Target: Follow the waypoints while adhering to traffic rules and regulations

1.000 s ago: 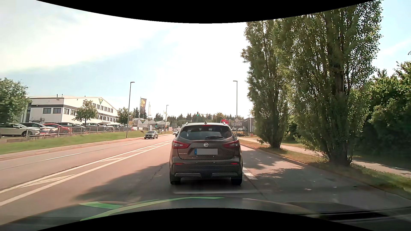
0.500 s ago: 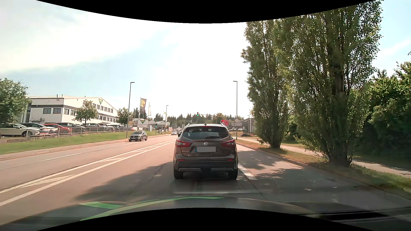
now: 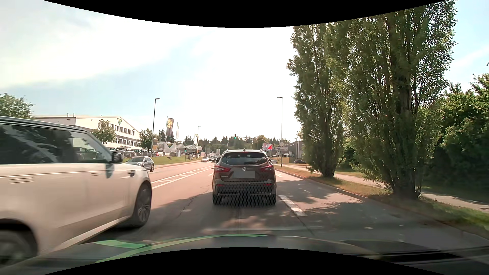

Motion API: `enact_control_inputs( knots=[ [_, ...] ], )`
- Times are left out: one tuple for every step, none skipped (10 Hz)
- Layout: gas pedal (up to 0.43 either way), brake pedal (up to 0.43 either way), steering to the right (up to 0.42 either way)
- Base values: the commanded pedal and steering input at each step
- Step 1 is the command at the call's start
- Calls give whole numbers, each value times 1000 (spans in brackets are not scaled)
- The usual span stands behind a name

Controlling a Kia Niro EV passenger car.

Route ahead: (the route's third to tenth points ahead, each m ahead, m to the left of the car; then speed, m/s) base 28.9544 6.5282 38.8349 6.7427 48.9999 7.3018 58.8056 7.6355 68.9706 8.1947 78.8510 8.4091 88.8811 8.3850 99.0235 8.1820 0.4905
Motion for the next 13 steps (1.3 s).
enact_control_inputs(
  knots=[
    [268, 0, 9],
    [299, 0, 9],
    [311, 0, 9],
    [311, 0, 8],
    [319, 0, 8],
    [331, 0, 7],
    [339, 0, 7],
    [350, 0, 7],
    [350, 0, 7],
    [350, 0, 7],
    [350, 0, 7],
    [350, 0, 7],
    [350, 0, 7]
  ],
)
